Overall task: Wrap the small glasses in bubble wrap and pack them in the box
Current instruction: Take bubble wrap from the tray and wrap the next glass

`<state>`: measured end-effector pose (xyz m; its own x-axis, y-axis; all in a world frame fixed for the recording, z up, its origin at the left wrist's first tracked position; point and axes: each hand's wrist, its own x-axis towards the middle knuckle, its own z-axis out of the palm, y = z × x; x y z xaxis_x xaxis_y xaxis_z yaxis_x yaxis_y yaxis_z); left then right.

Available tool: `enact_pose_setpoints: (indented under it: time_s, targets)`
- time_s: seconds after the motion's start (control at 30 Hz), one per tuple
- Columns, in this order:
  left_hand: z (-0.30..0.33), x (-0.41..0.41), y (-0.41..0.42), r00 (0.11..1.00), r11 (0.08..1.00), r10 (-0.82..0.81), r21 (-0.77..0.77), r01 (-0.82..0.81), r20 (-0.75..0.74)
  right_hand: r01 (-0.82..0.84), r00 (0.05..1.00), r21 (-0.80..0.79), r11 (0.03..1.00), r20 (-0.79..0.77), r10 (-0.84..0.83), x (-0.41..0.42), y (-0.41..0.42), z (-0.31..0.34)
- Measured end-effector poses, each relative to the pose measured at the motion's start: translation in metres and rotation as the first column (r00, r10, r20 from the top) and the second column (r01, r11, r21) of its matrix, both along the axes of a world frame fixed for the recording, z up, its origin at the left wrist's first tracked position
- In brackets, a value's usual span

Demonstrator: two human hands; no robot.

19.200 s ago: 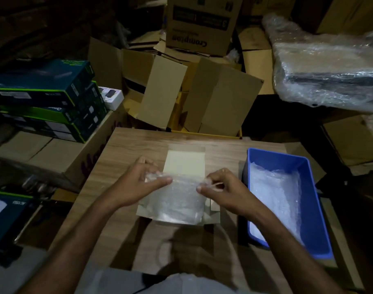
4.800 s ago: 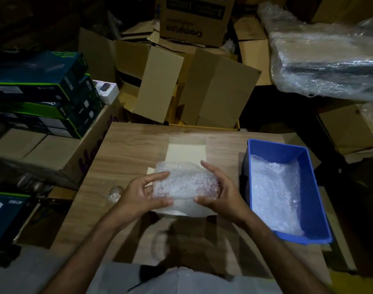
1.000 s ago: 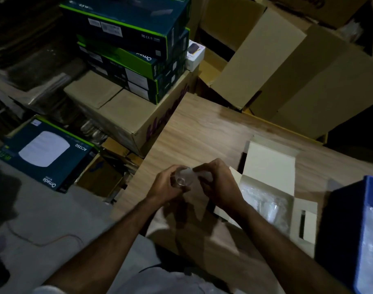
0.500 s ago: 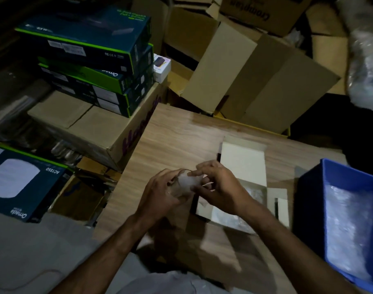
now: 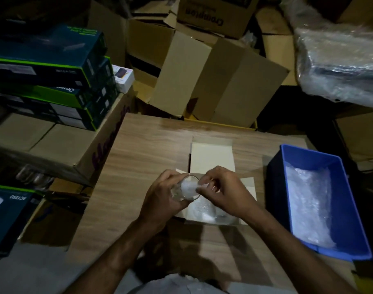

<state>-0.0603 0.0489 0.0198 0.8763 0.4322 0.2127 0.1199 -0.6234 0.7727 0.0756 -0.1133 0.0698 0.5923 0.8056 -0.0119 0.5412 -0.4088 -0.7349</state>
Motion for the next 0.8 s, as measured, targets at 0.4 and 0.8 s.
enact_pose_setpoints:
  time_s: [0.4, 0.8]
  targets:
    - [-0.032, 0.044, -0.028, 0.915, 0.913, -0.332, -0.324, 0.250, -0.230, 0.416, 0.849, -0.077, 0.906, -0.323, -0.418, -0.002, -0.054, -0.056]
    - [-0.076, 0.055, -0.039, 0.918, 0.957, -0.189, 0.144, 0.252, -0.348, 0.371, 0.899, -0.086, 0.925, -0.215, -0.381, -0.008, -0.046, -0.123]
